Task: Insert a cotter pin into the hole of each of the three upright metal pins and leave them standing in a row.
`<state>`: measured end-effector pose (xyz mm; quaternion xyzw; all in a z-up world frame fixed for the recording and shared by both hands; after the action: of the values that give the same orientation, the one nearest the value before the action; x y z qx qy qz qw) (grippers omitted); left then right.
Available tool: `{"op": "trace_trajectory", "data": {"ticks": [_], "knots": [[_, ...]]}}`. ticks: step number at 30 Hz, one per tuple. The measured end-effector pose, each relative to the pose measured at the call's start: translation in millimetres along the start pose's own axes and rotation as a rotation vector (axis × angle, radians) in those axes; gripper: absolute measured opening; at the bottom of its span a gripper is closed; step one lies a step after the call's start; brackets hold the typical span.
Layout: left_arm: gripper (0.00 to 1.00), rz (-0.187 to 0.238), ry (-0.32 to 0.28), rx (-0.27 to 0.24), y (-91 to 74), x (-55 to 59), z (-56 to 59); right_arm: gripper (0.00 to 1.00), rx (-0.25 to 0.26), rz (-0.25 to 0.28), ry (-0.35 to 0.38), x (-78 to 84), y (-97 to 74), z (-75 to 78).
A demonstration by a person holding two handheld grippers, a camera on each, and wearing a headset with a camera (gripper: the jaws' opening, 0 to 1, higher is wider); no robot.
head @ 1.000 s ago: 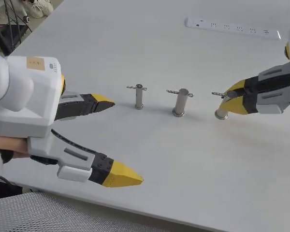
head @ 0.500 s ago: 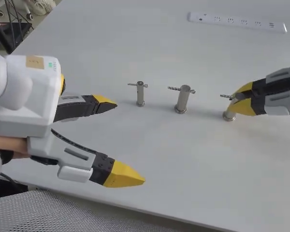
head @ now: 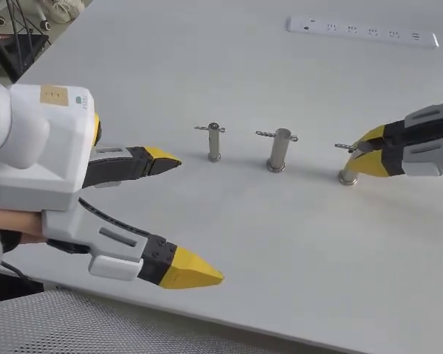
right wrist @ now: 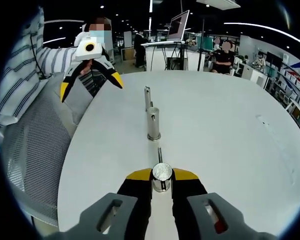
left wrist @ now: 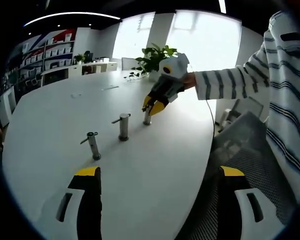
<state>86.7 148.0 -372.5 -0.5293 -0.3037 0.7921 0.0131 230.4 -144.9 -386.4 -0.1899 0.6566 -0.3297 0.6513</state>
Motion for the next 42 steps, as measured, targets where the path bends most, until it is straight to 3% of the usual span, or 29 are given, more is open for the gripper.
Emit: {"op": "trace_trajectory", "data": {"ticks": [5,7,14,16,18,20,26,30,37,42], "knots": [[0.96,0.004,-0.001,0.002,-1.4,-0.4,1.3,0.09,0.011,0.001,-0.005,-2.5,-0.5,-2.1],[0.96,0.004,0.000,0.001,-2.2,-0.8,1.9,0.12,0.030,0.039,0.022,-7.7,-3.6,-1.7],[0.98,0.038,0.011,-0.035,-10.0,-7.5,0.1,0.19,0.080,0.074,0.032,-21.1,-22.0,-5.3],[0.99,0.062,0.012,-0.053,-13.9,-10.8,-0.9,0.24,0.106,0.088,0.040,-28.1,-31.2,-10.7],[0.99,0.087,0.008,-0.073,-18.0,-14.0,-2.5,0.37,0.118,0.106,0.116,-34.6,-39.4,-18.3],[0.99,0.108,0.015,-0.096,-21.7,-16.3,-4.1,0.46,0.132,0.131,0.131,-40.0,-47.1,-25.1],[0.99,0.149,0.033,-0.136,-28.4,-20.9,-4.5,0.55,0.185,0.161,0.183,-45.9,-60.5,-38.1],[0.99,0.187,0.023,-0.154,-32.1,-23.3,-3.8,0.61,0.233,0.217,0.243,-50.2,-68.6,-55.5],[0.99,0.231,-0.017,-0.200,-37.8,-23.0,-3.5,0.72,0.302,0.241,0.347,-41.7,-74.4,-75.7],[0.99,0.241,-0.025,-0.219,-43.3,-21.4,-3.0,0.79,0.344,0.243,0.469,-27.3,-74.7,-93.3]]}}
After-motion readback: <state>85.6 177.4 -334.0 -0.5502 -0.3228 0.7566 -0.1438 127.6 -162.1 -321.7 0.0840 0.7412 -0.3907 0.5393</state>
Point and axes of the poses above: the centre of the closed fingertips' face, and the gripper's own axes: y roughly forward along the fingers, z roughly to its right, x roughly out of its underside, the point moved 10 cm from there along -y, roughly backward along the fingers, and after that the axes turned 4 degrees about x, right-handed, at the moved point
